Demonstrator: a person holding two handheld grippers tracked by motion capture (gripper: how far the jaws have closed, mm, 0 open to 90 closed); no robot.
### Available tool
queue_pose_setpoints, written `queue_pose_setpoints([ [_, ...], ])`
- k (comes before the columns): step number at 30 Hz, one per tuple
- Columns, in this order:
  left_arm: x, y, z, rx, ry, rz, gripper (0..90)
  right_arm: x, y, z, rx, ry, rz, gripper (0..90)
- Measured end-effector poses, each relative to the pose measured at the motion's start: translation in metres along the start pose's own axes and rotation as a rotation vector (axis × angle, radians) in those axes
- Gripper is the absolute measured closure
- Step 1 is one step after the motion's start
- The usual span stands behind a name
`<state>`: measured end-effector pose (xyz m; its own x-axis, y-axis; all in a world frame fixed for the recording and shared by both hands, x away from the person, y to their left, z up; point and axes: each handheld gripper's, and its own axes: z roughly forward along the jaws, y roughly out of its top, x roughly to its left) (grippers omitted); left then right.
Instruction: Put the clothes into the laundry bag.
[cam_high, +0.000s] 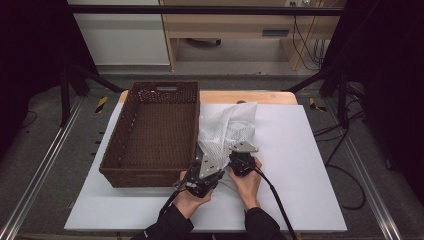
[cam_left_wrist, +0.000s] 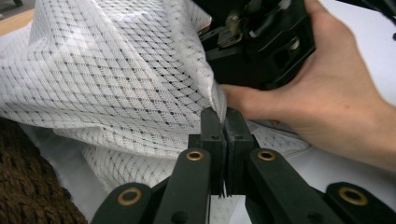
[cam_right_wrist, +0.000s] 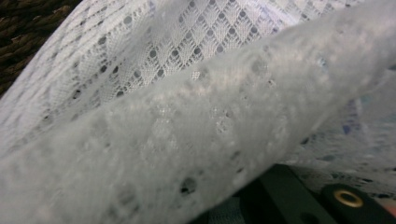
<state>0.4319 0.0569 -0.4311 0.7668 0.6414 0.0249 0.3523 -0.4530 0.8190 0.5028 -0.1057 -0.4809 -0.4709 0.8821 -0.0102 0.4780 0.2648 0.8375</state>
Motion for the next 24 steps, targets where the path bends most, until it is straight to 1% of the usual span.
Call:
queue_pose_setpoints([
  [1, 0.001, 0.000, 0.000, 0.001, 0.004, 0.001, 88.5, -0.001, 0.000, -0.003, 0.006, 0.011, -0.002, 90.0],
  [3, 0.002, 0.000, 0.000, -0.003, 0.009, -0.007, 88.3, -0.002, 0.000, -0.014, 0.006, 0.052, -0.005, 81.7],
  [4, 0.003, 0.000, -0.001, -0.007, 0.012, -0.009, 88.3, -0.003, -0.001, -0.021, 0.004, 0.080, -0.013, 78.2],
  [5, 0.004, 0.000, 0.000, -0.007, 0.011, -0.011, 88.3, -0.002, -0.003, -0.027, 0.016, 0.106, -0.026, 77.2],
  [6, 0.004, 0.000, 0.000, -0.006, 0.010, -0.015, 88.3, -0.001, -0.005, -0.032, 0.038, 0.113, -0.041, 80.0],
  [7, 0.004, -0.001, 0.001, -0.005, 0.009, -0.018, 88.3, 0.000, -0.008, -0.036, 0.051, 0.131, -0.061, 84.2],
  [8, 0.004, -0.001, 0.002, -0.003, 0.010, -0.017, 88.3, 0.001, -0.011, -0.038, 0.069, 0.155, -0.063, 87.7],
  [9, 0.003, -0.001, 0.003, -0.001, 0.011, -0.013, 88.3, 0.002, -0.013, -0.038, 0.079, 0.162, -0.071, 90.0],
  [10, 0.002, -0.002, 0.004, 0.001, 0.010, -0.011, 88.2, 0.004, -0.016, -0.035, 0.103, 0.164, -0.078, 90.0],
  [12, 0.001, -0.002, 0.004, 0.005, 0.010, -0.004, 88.3, 0.007, -0.018, -0.026, 0.119, 0.152, -0.086, 90.0],
  [13, 0.000, -0.002, 0.004, 0.006, 0.009, -0.002, 88.3, 0.009, -0.019, -0.020, 0.118, 0.141, -0.071, 90.0],
  [14, 0.000, -0.002, 0.004, 0.004, 0.007, -0.003, 88.4, 0.008, -0.018, -0.015, 0.100, 0.139, -0.055, 90.0],
  [15, 0.000, -0.002, 0.003, 0.001, -0.001, -0.004, 88.5, 0.008, -0.017, -0.012, 0.093, 0.128, -0.040, 90.0],
  [16, -0.001, -0.001, 0.002, 0.002, -0.007, -0.002, 88.6, 0.008, -0.013, -0.007, 0.089, 0.086, -0.038, 90.0],
  [17, -0.002, -0.001, 0.001, 0.000, -0.009, 0.000, 88.6, 0.007, -0.011, -0.003, 0.088, 0.056, -0.038, 90.0],
  [18, -0.003, -0.001, 0.001, -0.002, -0.009, 0.003, 88.6, 0.006, -0.008, 0.001, 0.085, 0.027, -0.026, 90.0],
  [20, -0.003, 0.000, 0.000, -0.006, -0.009, 0.006, 88.6, 0.001, -0.005, 0.005, 0.082, -0.018, 0.014, 90.0],
  [21, -0.003, -0.001, 0.001, -0.003, -0.010, 0.006, 88.6, -0.001, -0.005, 0.005, 0.078, -0.028, 0.036, 90.0],
  [22, -0.003, -0.001, 0.002, 0.001, -0.010, 0.006, 88.5, -0.003, -0.006, 0.004, 0.075, -0.021, 0.041, 90.0],
  [23, -0.002, -0.002, 0.003, 0.002, -0.011, 0.002, 88.4, -0.003, -0.006, 0.003, 0.079, -0.019, 0.035, 90.0],
  [24, -0.002, -0.003, 0.004, 0.005, -0.010, 0.003, 88.3, -0.003, -0.007, 0.001, 0.075, -0.015, 0.013, 90.0],
])
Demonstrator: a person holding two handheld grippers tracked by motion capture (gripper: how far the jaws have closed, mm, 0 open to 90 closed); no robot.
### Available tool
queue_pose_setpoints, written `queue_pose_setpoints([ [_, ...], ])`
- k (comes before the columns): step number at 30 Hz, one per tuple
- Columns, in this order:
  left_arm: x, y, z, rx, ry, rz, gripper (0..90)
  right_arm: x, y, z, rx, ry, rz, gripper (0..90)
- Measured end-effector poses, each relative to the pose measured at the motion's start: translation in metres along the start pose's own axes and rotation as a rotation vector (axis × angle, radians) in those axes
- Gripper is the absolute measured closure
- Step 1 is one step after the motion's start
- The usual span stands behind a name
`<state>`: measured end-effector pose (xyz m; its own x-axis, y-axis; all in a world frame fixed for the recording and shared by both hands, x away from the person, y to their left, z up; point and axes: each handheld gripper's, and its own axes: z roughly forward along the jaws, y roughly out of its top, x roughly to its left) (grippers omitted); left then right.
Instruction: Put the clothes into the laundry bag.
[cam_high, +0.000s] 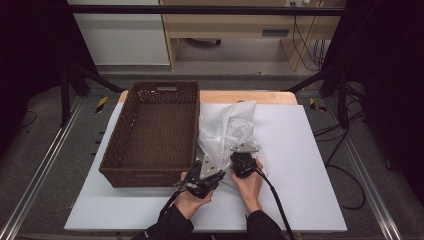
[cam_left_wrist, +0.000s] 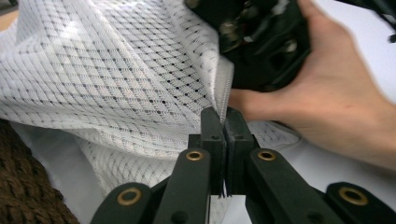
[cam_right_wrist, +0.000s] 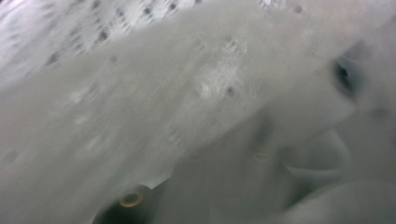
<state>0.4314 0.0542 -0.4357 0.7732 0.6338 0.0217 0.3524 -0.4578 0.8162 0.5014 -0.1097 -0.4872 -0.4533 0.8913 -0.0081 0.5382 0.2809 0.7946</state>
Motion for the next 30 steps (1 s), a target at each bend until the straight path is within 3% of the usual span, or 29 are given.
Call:
queue_pose_setpoints([
  [2, 0.001, -0.001, 0.003, 0.007, 0.002, -0.001, 88.0, 0.000, -0.002, -0.010, 0.016, 0.050, -0.025, 85.7],
  [4, 0.000, -0.003, 0.005, 0.015, 0.000, -0.002, 87.2, -0.001, -0.005, -0.027, -0.010, 0.089, -0.051, 82.6],
  [9, -0.003, -0.004, 0.009, 0.022, 0.010, 0.006, 82.4, -0.014, -0.016, -0.077, -0.063, 0.150, -0.045, 74.7],
  [10, -0.004, -0.004, 0.008, 0.019, 0.011, 0.009, 80.4, -0.018, -0.018, -0.086, -0.078, 0.148, -0.046, 73.3],
  [13, -0.007, -0.004, -0.001, 0.005, 0.014, 0.010, 72.0, -0.036, -0.026, -0.104, -0.092, 0.068, -0.059, 68.8],
  [16, -0.011, -0.008, -0.017, -0.015, 0.016, 0.016, 65.5, -0.057, -0.037, -0.105, -0.061, -0.003, -0.033, 63.6],
  [20, -0.011, -0.027, -0.038, -0.006, 0.028, 0.012, 62.2, -0.075, -0.050, -0.091, 0.038, -0.030, 0.001, 57.7],
  [23, -0.006, -0.042, -0.041, 0.021, 0.033, -0.013, 61.6, -0.082, -0.053, -0.081, 0.074, -0.036, 0.030, 56.3],
  [25, -0.001, -0.052, -0.033, 0.043, 0.042, -0.045, 61.1, -0.083, -0.054, -0.076, 0.083, -0.040, 0.039, 57.5],
  [28, 0.003, -0.059, -0.021, 0.082, 0.055, -0.052, 60.8, -0.082, -0.054, -0.076, 0.076, -0.067, 0.026, 73.2],
  [30, 0.003, -0.062, -0.015, 0.094, 0.056, -0.058, 60.9, -0.082, -0.055, -0.077, 0.077, -0.047, 0.030, 85.4],
])
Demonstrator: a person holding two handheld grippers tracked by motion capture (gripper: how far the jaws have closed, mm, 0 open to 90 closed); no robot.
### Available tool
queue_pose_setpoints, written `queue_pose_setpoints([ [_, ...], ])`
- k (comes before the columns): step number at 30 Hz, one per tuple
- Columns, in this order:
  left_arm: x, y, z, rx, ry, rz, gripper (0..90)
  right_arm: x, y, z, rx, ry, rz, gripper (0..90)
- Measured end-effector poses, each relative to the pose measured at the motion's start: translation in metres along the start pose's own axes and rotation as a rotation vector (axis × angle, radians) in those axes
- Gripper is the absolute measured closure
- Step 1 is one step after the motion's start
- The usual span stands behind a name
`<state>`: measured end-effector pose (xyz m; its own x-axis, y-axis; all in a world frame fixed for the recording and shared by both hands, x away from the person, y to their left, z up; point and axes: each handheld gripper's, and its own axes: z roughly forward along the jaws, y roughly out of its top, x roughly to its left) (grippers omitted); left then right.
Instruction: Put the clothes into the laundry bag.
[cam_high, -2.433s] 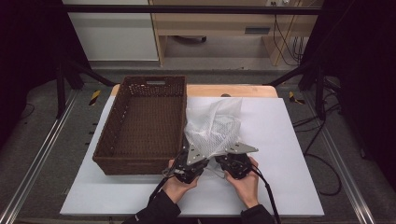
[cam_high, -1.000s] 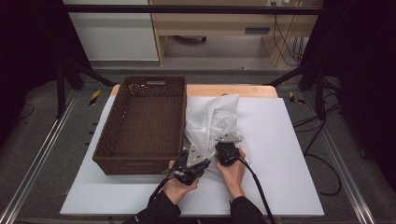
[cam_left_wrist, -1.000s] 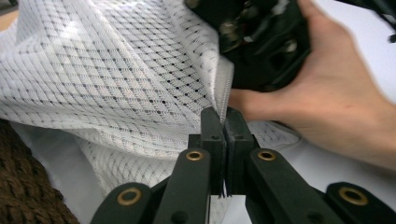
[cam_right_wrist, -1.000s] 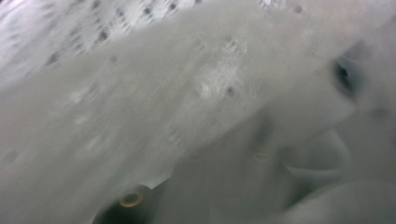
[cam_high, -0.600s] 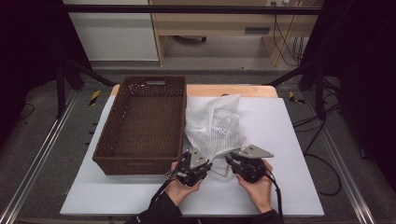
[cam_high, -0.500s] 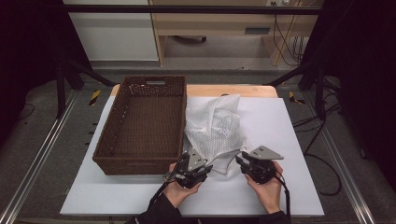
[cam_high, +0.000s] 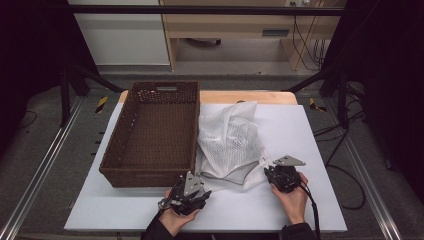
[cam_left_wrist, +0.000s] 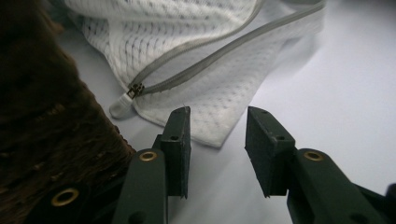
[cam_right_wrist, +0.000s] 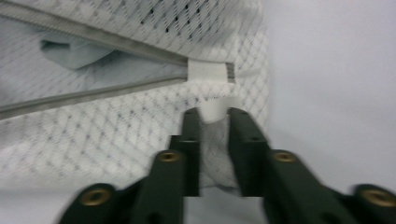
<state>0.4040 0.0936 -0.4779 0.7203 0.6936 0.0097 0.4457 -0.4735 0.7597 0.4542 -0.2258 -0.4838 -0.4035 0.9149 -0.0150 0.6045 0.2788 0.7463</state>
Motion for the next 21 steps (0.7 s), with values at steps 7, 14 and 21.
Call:
queue_pose_setpoints([
  [7, 0.000, -0.003, 0.010, -0.008, 0.031, 0.016, 60.6, 0.003, -0.004, -0.014, 0.033, -0.018, -0.019, 90.0],
  [14, -0.004, 0.001, 0.012, 0.009, 0.044, 0.023, 76.8, -0.007, -0.009, -0.026, -0.028, 0.009, -0.001, 68.0],
  [21, 0.000, 0.003, 0.011, 0.021, 0.028, 0.009, 89.3, -0.008, -0.012, -0.012, -0.014, -0.008, -0.004, 68.9],
])
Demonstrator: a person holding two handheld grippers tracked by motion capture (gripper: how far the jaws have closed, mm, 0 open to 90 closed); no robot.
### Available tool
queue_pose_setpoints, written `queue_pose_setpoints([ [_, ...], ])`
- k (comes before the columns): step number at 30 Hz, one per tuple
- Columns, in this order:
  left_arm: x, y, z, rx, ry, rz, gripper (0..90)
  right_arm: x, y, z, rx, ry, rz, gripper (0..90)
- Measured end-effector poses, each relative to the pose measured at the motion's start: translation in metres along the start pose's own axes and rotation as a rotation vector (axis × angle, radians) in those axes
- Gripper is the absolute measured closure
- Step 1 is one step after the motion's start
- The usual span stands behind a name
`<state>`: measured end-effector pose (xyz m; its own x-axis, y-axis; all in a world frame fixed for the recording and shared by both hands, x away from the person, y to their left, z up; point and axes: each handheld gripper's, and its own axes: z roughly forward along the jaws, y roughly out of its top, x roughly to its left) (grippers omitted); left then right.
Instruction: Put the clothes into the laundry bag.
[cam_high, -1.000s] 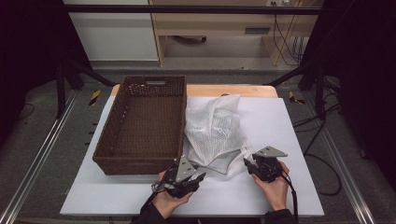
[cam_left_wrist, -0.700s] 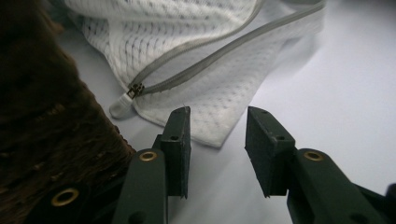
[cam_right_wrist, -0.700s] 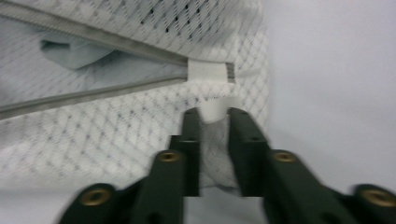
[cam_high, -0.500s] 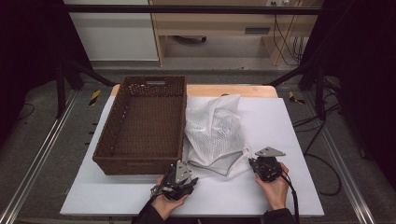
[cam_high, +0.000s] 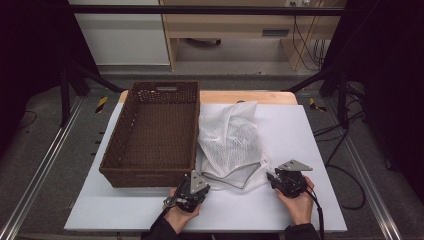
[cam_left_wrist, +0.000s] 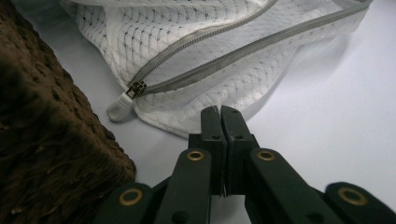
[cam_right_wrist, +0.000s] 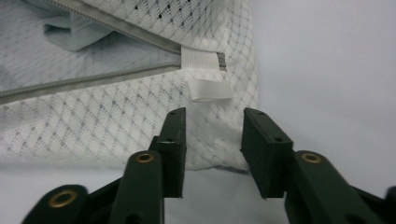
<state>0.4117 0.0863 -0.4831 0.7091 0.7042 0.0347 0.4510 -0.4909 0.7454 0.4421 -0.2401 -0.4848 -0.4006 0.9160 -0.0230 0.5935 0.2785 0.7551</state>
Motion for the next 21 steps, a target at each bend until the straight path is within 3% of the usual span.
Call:
queue_pose_setpoints([
  [3, 0.001, 0.000, -0.002, 0.004, -0.012, -0.004, 89.6, -0.006, 0.000, -0.001, -0.002, -0.005, 0.031, 90.0],
  [5, 0.003, 0.001, -0.006, 0.002, -0.021, -0.012, 89.6, -0.011, -0.001, -0.002, -0.004, 0.017, 0.055, 90.0],
  [8, 0.009, -0.001, -0.019, -0.008, -0.046, -0.026, 89.7, -0.011, -0.001, -0.009, 0.008, -0.023, 0.054, 90.0],
  [11, 0.014, -0.006, -0.033, 0.014, -0.100, -0.029, 89.6, -0.016, -0.004, -0.023, 0.013, -0.010, 0.078, 90.0],
  [14, 0.013, -0.013, -0.032, 0.048, -0.086, -0.011, 89.3, -0.013, -0.007, -0.025, 0.022, 0.049, 0.062, 90.0],
  [17, 0.015, -0.015, -0.030, 0.040, -0.084, -0.027, 85.7, -0.005, -0.009, -0.022, 0.031, 0.065, -0.002, 82.2],
  [21, 0.019, -0.016, -0.040, -0.025, -0.083, -0.043, 69.8, -0.007, -0.007, -0.024, -0.016, 0.072, -0.010, 65.9],
])
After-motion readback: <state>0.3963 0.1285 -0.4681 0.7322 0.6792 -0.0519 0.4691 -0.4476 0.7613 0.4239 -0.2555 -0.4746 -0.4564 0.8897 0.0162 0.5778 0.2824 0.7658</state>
